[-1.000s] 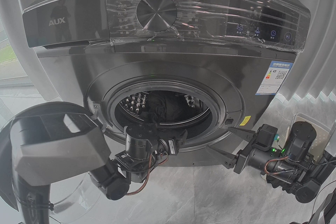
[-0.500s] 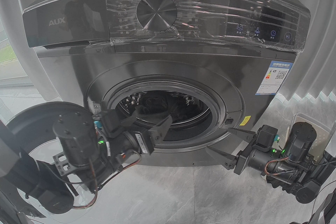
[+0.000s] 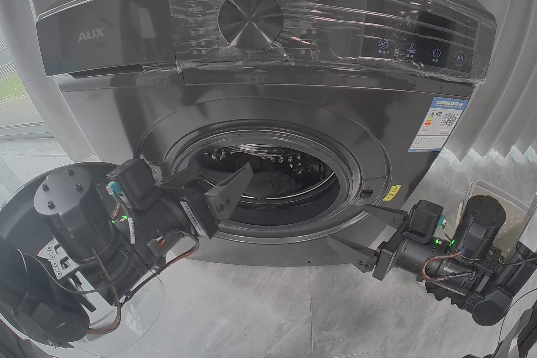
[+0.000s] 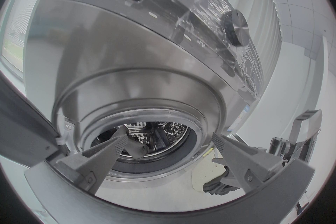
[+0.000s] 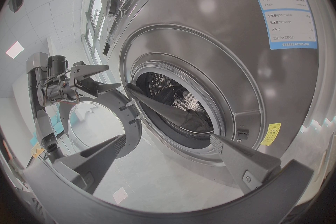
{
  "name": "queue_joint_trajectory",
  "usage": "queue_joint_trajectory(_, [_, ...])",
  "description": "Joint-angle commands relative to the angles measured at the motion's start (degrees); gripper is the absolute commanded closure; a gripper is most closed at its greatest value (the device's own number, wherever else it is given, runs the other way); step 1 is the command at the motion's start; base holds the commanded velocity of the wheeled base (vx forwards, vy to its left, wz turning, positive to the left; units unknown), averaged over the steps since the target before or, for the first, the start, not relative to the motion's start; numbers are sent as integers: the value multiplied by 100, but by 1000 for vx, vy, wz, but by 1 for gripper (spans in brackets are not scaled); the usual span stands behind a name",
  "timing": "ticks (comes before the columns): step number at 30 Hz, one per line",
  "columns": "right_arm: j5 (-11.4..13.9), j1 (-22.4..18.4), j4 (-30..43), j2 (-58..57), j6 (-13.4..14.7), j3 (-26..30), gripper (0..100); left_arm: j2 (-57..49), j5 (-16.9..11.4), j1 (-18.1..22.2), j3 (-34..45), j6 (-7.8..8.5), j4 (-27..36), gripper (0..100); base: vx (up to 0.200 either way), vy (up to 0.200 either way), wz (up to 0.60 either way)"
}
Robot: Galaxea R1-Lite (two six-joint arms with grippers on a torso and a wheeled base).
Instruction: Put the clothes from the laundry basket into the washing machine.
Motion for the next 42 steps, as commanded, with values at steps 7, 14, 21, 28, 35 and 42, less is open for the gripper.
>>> queue_joint_trajectory(7, [8,5,-7,-8,-1,13,0,2266,-1247,412,-645,-18,-1076,0,0,0,0])
queue_joint_trajectory(14, [8,-4,-7,-16,-1,13,0,3286,-1309,535,-1867,-27,-909,0,0,0,0])
queue_joint_trajectory(21, [17,-21,-7,-16,-10,4,0,3769,-1124,702,-2904,-176,-21,0,86,-86,0])
queue_joint_trajectory(28, [17,-12,-7,-25,-10,-4,0,4595,-658,1080,-4776,-53,480,0,0,0,0])
queue_joint_trajectory(35, [25,-21,-7,-16,-10,4,0,5079,-175,1247,-5778,140,515,0,0,0,0])
queue_joint_trajectory(42, [25,-12,-7,-16,-10,-4,0,5070,-175,1247,-5629,131,427,0,0,0,0])
